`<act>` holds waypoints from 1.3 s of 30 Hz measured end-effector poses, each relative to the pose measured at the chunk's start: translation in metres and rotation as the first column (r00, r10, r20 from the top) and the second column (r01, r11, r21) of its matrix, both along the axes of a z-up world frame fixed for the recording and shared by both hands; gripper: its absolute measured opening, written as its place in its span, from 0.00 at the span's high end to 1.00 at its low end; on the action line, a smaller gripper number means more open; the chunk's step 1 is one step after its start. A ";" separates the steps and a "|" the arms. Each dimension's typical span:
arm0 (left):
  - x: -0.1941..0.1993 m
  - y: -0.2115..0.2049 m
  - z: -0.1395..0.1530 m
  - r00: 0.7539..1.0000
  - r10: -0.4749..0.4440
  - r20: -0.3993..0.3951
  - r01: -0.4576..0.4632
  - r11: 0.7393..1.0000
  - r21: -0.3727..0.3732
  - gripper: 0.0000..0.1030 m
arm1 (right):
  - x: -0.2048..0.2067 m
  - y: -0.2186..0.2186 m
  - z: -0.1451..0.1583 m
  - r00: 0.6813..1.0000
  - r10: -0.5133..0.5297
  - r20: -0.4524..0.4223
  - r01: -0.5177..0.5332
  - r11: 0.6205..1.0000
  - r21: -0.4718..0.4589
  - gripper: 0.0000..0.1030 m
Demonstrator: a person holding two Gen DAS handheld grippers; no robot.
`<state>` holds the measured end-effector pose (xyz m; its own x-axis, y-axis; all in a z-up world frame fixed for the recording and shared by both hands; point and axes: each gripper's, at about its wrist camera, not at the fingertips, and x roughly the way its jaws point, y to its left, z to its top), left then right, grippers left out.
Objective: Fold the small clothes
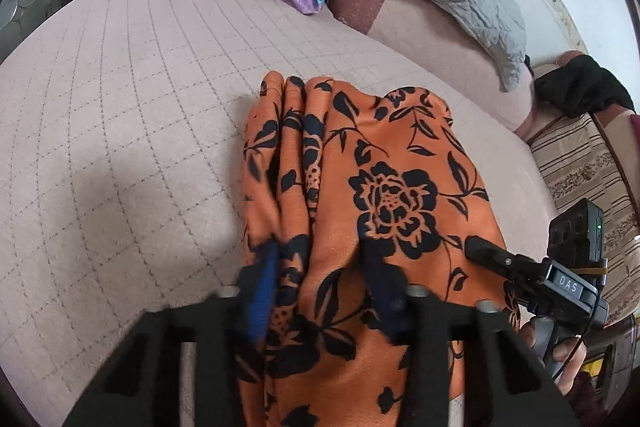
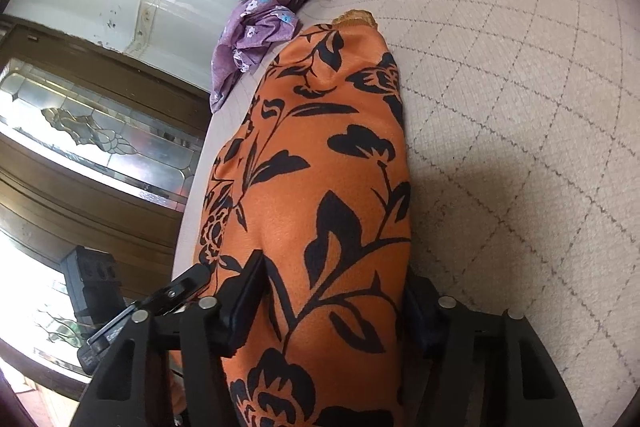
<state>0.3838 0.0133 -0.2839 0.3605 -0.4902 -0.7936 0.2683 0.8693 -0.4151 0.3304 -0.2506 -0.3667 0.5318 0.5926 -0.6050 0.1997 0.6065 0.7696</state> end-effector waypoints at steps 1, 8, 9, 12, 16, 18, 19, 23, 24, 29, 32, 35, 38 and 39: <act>0.001 0.000 0.002 1.000 -0.003 0.013 0.003 1.000 -0.005 0.74 | 0.000 0.001 0.002 1.000 0.003 0.005 -0.003 1.000 -0.015 0.42; -0.021 -0.004 0.023 0.992 -0.019 0.126 0.021 1.000 -0.016 0.82 | -0.007 0.010 0.030 0.996 0.020 0.085 -0.010 0.993 -0.120 0.53; -0.025 -0.005 0.027 0.990 -0.019 0.137 0.022 1.000 -0.017 0.82 | -0.010 0.012 0.037 0.994 0.028 0.105 -0.013 0.991 -0.136 0.53; -0.051 -0.010 0.043 0.985 -0.014 0.171 0.021 0.999 -0.038 0.82 | -0.026 0.013 0.061 0.986 0.047 0.162 -0.019 0.985 -0.173 0.54; -0.081 -0.020 0.053 0.987 -0.011 0.161 0.022 0.997 -0.069 0.82 | -0.066 0.004 0.087 0.979 0.048 0.200 -0.001 0.973 -0.229 0.54; -0.102 -0.034 0.055 0.984 -0.039 0.172 0.048 0.998 -0.049 0.82 | -0.084 -0.003 0.091 0.980 0.032 0.198 0.013 0.974 -0.225 0.54; -0.111 -0.039 0.055 0.983 -0.054 0.178 0.061 0.998 -0.035 0.82 | -0.098 -0.010 0.091 0.981 0.020 0.192 0.024 0.974 -0.224 0.54; -0.134 -0.065 0.038 0.979 -0.096 0.178 0.077 0.991 0.110 0.81 | -0.129 -0.025 0.071 0.992 -0.013 0.123 0.039 0.976 -0.212 0.53; -0.136 -0.072 0.030 0.978 -0.105 0.179 0.072 0.981 0.182 0.80 | -0.132 -0.026 0.060 0.996 -0.017 0.086 0.034 0.979 -0.201 0.48; -0.145 -0.070 0.038 0.975 -0.115 0.190 0.067 0.968 0.240 0.64 | -0.142 -0.037 0.040 0.999 -0.047 -0.007 0.044 0.972 -0.230 0.32; -0.151 -0.049 0.053 0.977 -0.058 0.205 0.008 0.971 0.238 0.47 | -0.157 -0.052 0.059 0.994 -0.090 0.055 0.101 0.965 -0.242 0.29; -0.160 -0.036 0.065 0.973 -0.040 0.227 -0.021 0.965 0.260 0.44 | -0.173 -0.066 0.076 0.981 -0.167 0.098 0.187 0.950 -0.250 0.29; -0.171 -0.028 0.076 0.964 -0.036 0.264 -0.049 0.950 0.308 0.36 | -0.184 -0.072 0.093 0.968 -0.200 0.152 0.235 0.935 -0.265 0.29; -0.176 -0.027 0.082 0.957 -0.038 0.289 -0.061 0.943 0.327 0.33 | -0.187 -0.069 0.102 0.963 -0.204 0.175 0.247 0.926 -0.284 0.29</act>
<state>0.2073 -0.0137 -0.2017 0.6008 -0.2138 -0.7703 0.3217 0.9468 -0.0118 0.1431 -0.3194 -0.2644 0.7217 0.2487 -0.6460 0.2624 0.7653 0.5878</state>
